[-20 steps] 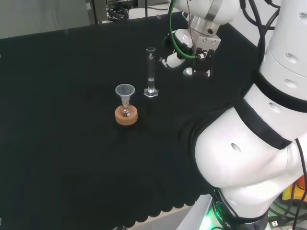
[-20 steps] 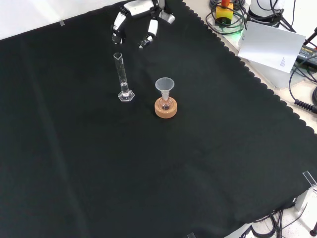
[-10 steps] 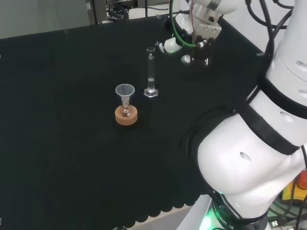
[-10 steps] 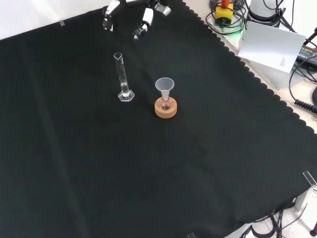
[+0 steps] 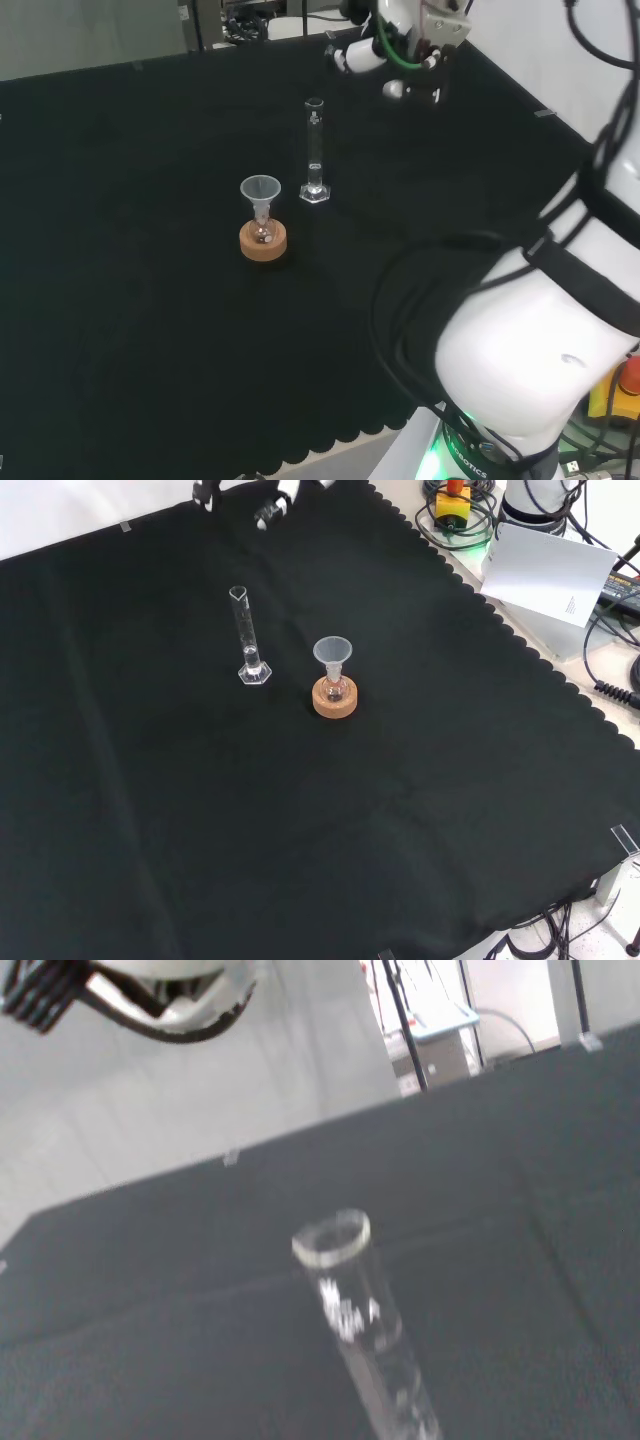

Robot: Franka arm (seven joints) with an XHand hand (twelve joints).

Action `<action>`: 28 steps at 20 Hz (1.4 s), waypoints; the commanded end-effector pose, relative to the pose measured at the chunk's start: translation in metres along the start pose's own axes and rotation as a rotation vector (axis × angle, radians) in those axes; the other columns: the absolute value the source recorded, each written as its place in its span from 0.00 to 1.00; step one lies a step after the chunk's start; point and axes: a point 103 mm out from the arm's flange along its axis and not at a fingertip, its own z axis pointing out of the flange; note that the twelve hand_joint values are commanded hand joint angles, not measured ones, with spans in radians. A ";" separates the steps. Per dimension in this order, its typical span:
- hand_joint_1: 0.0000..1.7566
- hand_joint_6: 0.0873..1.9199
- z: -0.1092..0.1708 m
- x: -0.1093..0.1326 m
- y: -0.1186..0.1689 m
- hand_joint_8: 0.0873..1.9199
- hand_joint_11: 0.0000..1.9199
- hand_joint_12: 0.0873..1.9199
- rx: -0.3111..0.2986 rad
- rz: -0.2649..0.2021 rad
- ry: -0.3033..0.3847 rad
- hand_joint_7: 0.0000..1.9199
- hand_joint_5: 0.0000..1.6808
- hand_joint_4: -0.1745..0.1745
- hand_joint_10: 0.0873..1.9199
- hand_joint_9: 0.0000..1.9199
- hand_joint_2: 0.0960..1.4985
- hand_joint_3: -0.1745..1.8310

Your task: Pick up the graduated cylinder.

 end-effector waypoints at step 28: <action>0.58 0.16 0.171 -0.062 -0.036 0.32 0.31 0.63 0.204 0.031 0.426 0.24 0.26 0.31 0.22 0.39 0.34 0.38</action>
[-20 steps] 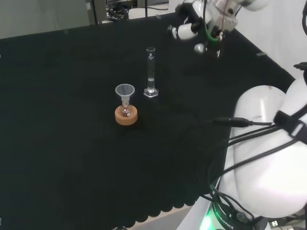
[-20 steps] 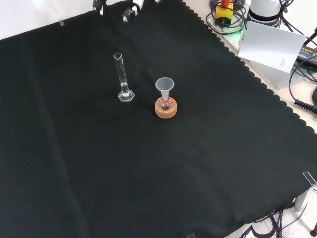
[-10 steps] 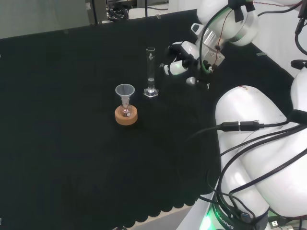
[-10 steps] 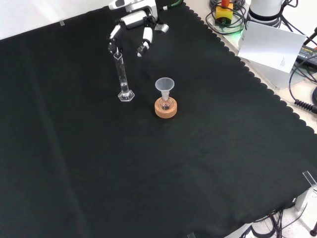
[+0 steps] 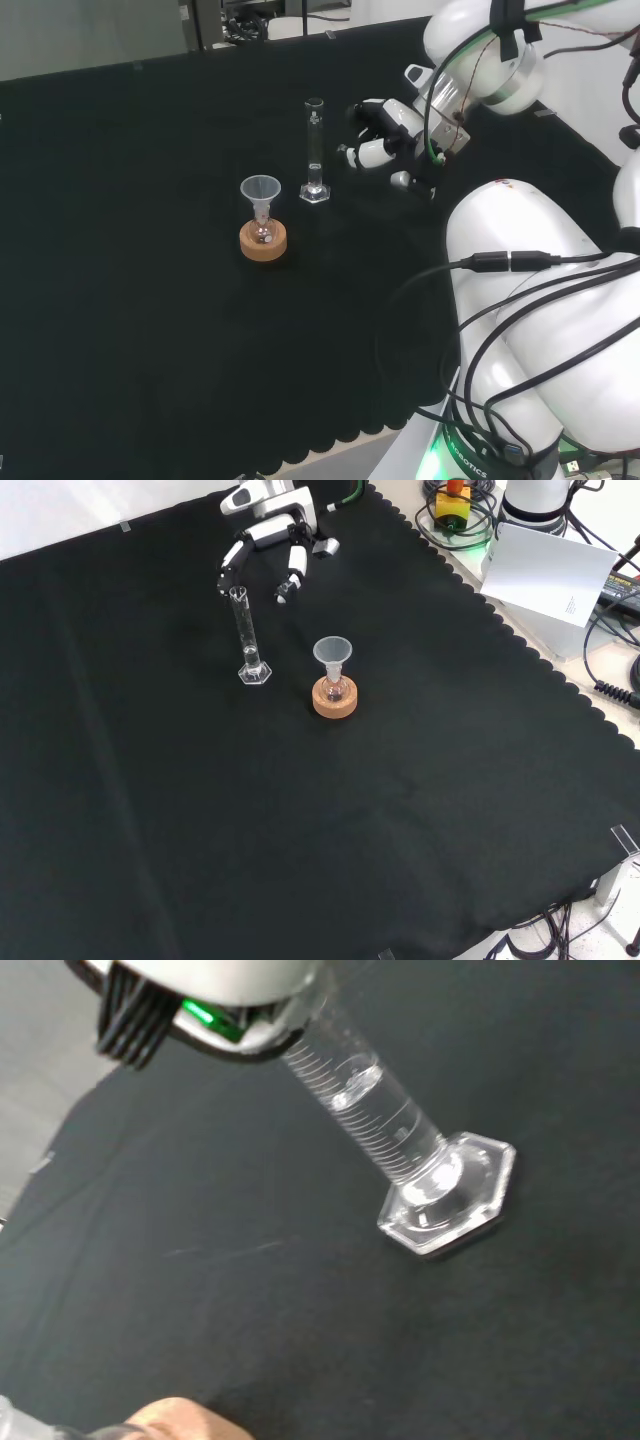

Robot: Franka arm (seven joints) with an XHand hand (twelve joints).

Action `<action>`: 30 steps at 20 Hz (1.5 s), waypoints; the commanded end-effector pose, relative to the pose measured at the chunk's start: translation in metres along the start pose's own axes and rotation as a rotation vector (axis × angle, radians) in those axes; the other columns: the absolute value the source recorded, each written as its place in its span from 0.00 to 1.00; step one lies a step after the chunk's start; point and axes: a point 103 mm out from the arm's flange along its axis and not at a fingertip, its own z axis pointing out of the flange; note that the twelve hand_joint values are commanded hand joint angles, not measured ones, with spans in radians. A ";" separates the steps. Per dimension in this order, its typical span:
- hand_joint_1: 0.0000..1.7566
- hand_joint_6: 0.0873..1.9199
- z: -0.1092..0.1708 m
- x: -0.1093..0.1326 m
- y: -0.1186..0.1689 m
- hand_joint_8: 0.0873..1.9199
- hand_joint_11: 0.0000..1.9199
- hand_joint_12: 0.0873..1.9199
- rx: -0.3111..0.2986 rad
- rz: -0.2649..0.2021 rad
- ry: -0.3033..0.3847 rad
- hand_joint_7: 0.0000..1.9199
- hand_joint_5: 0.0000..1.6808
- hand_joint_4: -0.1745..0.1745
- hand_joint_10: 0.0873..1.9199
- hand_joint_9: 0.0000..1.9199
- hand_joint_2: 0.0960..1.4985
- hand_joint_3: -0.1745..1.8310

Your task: Pick up the graduated cylinder.

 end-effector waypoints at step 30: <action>0.62 0.27 0.046 0.022 0.046 0.30 0.28 0.63 -0.095 -0.078 0.248 0.32 0.34 0.39 0.20 0.41 0.33 0.44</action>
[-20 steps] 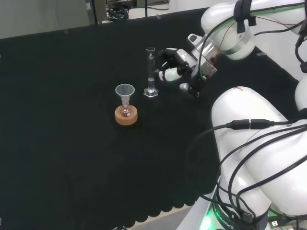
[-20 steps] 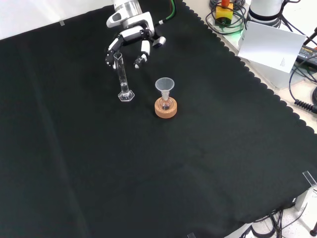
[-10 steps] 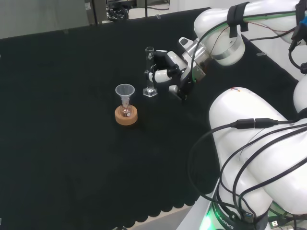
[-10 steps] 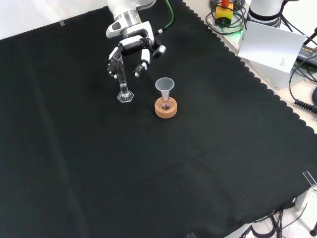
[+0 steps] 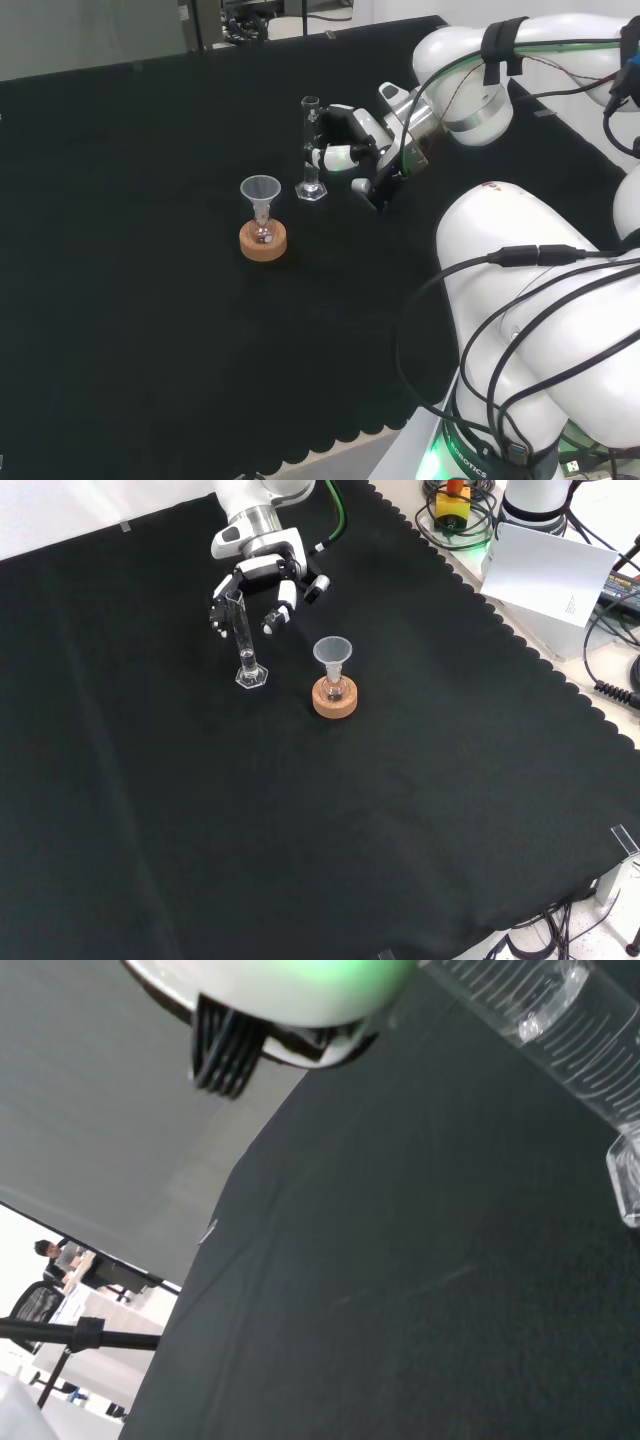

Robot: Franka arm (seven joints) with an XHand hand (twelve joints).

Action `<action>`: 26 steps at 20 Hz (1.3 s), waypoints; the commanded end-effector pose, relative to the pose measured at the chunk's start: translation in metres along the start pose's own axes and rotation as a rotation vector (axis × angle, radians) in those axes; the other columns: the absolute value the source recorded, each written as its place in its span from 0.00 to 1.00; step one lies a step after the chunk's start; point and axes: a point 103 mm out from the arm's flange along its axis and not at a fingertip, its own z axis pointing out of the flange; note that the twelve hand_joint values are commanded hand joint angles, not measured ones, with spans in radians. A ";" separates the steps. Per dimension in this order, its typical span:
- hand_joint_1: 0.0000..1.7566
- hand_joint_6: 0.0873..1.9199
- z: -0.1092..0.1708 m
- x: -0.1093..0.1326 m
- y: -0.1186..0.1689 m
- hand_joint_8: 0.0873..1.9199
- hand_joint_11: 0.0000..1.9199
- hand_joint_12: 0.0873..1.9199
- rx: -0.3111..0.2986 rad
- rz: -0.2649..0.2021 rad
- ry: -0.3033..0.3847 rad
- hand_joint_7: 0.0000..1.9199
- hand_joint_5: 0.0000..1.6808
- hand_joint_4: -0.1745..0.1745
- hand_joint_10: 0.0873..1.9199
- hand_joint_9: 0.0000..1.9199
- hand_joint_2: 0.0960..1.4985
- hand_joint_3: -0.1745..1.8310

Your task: Pick up the graduated cylinder.

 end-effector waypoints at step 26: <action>0.66 0.32 0.000 -0.002 0.013 0.30 0.30 0.61 0.088 -0.089 0.150 0.31 0.36 0.43 0.22 0.42 0.32 0.47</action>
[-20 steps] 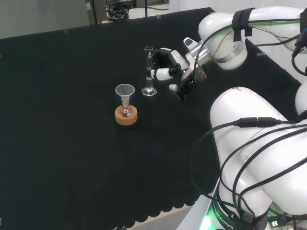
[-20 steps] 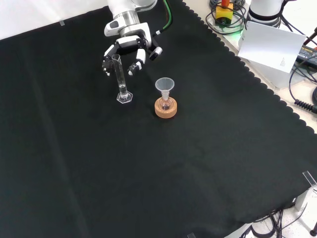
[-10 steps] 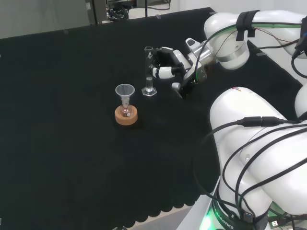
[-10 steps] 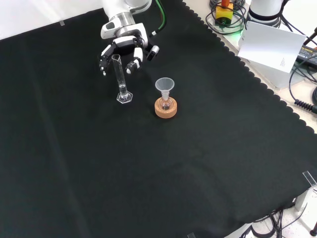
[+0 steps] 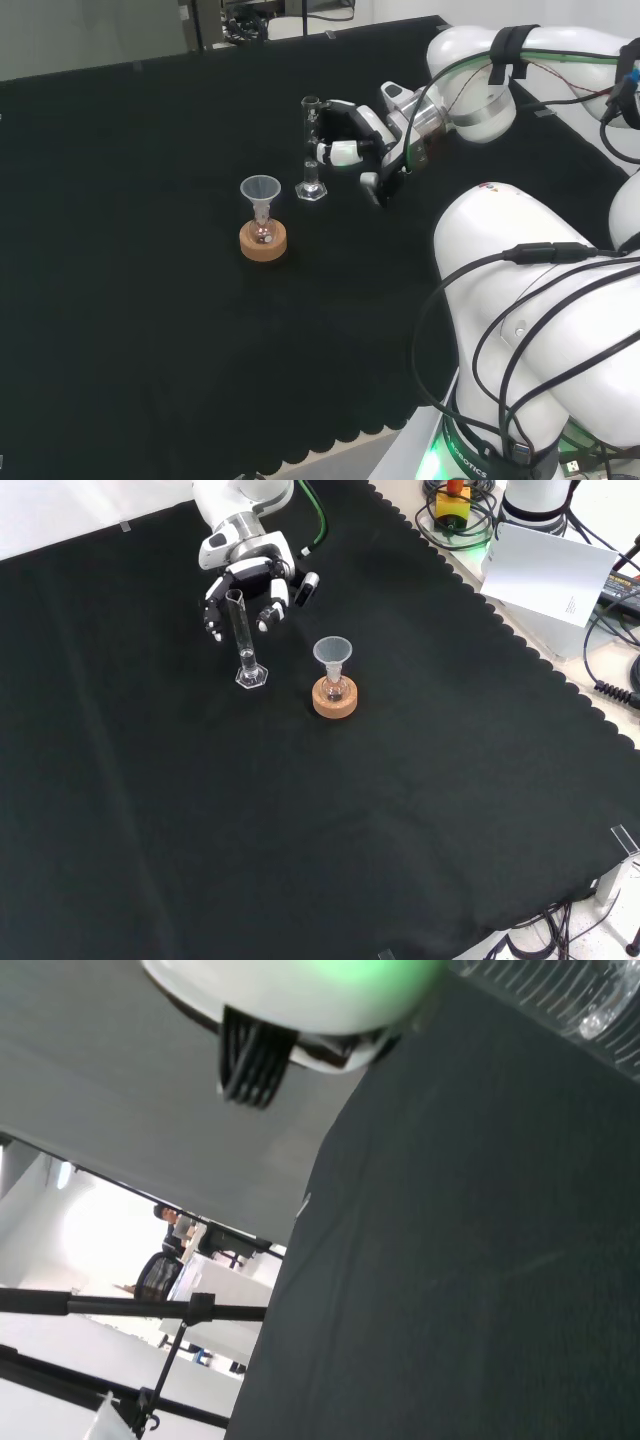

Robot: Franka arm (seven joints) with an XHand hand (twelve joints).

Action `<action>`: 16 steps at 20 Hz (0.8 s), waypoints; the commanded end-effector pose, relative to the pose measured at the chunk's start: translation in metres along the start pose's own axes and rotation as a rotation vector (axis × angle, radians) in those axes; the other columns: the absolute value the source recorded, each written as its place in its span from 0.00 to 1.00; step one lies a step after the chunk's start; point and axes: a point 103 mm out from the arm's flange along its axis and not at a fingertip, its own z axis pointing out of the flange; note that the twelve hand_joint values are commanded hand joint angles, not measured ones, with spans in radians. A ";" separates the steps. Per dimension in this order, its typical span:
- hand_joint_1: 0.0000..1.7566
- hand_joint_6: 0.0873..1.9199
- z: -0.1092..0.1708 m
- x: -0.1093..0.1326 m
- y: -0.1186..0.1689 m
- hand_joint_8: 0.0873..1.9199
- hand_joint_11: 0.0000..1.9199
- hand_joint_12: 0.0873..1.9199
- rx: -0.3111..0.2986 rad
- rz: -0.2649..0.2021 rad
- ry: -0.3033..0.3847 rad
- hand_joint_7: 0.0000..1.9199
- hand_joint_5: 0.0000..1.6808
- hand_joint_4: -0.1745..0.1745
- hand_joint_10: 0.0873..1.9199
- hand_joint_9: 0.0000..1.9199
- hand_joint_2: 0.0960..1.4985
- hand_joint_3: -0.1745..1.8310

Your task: Pick up the graduated cylinder.

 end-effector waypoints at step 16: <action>0.69 0.36 0.010 -0.003 0.004 0.28 0.37 0.56 -0.007 -0.007 0.032 0.35 0.41 0.47 0.17 0.48 0.35 0.47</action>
